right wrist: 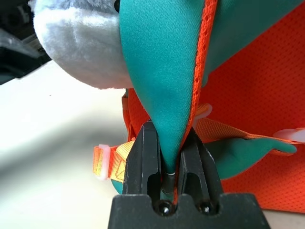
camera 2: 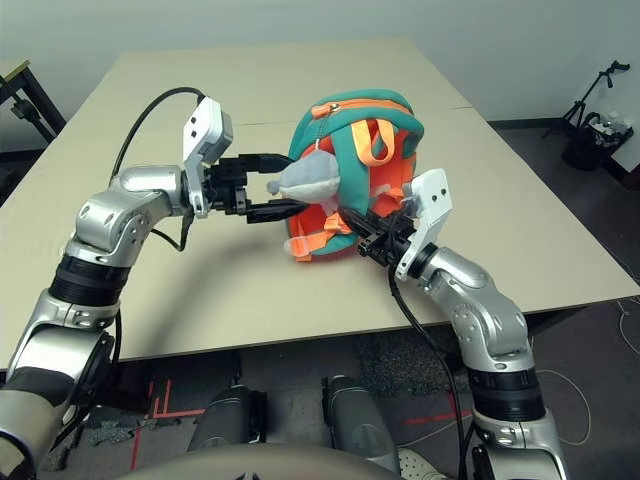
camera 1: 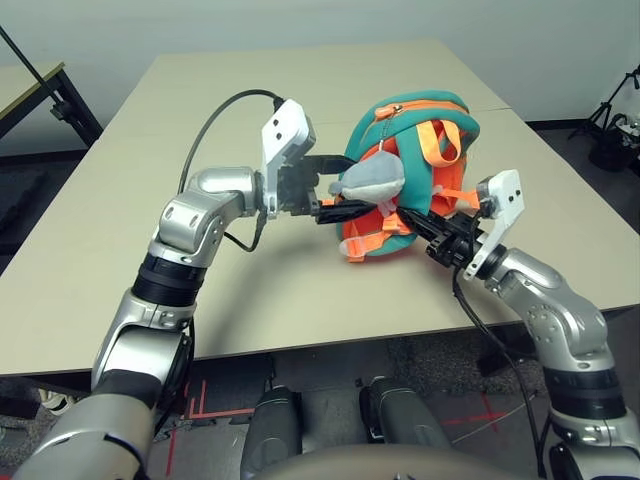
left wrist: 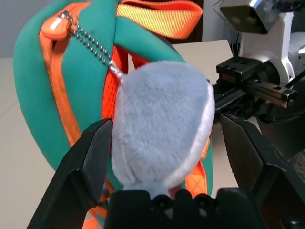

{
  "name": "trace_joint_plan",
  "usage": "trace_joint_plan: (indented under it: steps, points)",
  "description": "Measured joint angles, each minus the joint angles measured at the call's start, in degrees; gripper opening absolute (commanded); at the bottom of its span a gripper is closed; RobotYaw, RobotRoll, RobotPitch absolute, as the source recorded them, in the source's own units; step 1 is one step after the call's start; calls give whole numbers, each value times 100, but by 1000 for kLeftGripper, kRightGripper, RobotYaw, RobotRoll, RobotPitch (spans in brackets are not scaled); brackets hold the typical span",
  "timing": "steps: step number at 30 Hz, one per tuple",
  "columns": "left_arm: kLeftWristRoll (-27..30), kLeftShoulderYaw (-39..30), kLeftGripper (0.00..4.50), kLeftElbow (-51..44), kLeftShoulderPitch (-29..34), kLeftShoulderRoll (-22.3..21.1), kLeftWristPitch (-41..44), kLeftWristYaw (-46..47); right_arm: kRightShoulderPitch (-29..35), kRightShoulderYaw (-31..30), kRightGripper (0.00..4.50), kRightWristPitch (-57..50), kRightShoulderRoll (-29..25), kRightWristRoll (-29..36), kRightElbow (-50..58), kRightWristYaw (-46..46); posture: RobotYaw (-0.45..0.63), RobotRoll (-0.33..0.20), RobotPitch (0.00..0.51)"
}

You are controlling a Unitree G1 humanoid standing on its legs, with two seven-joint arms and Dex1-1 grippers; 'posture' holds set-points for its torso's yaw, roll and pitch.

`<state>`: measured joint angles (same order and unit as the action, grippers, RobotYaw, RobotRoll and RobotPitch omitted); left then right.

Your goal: Put the pencil case into the backpack and zip it.

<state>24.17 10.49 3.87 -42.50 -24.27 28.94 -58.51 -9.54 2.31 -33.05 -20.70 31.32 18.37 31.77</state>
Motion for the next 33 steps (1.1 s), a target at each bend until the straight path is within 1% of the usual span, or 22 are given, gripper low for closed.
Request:
trace_joint_plan:
  steps: [2,7,9,11,18,20,21,26,30,33]
  points:
    - [-14,0,4500,113,-37,88,-19,0,8,-1,141,-28,-11,1,34,0,-207,0,20]
    - [-114,4,4500,173,-83,141,-78,-15,16,-1,141,-72,-41,3,76,7,-206,0,21]
    - [-114,3,4145,172,-84,161,-72,-26,16,-1,141,-75,-40,3,80,8,-205,0,22]
    - [-113,2,3511,172,-84,162,-60,-27,18,-1,141,-79,-37,3,85,8,-205,0,23]
    - [-111,-22,889,171,-83,156,-9,-25,34,-15,141,-78,-25,3,87,8,-194,0,25]
    - [-111,-41,340,171,-83,138,-3,-24,35,-24,141,-78,-18,3,86,8,-194,0,25]
    - [-110,-47,201,170,-83,114,2,-25,35,-31,141,-77,-14,3,86,8,-190,0,25]
    - [35,-271,178,161,-114,32,160,-40,19,-72,141,-67,10,2,86,8,-187,0,23]
    - [155,-621,178,158,-222,-221,214,-42,0,-119,141,-60,11,1,84,8,-187,0,23]
    - [251,-861,178,158,-242,-317,216,-17,-4,-149,141,-58,10,0,82,9,-181,0,21]
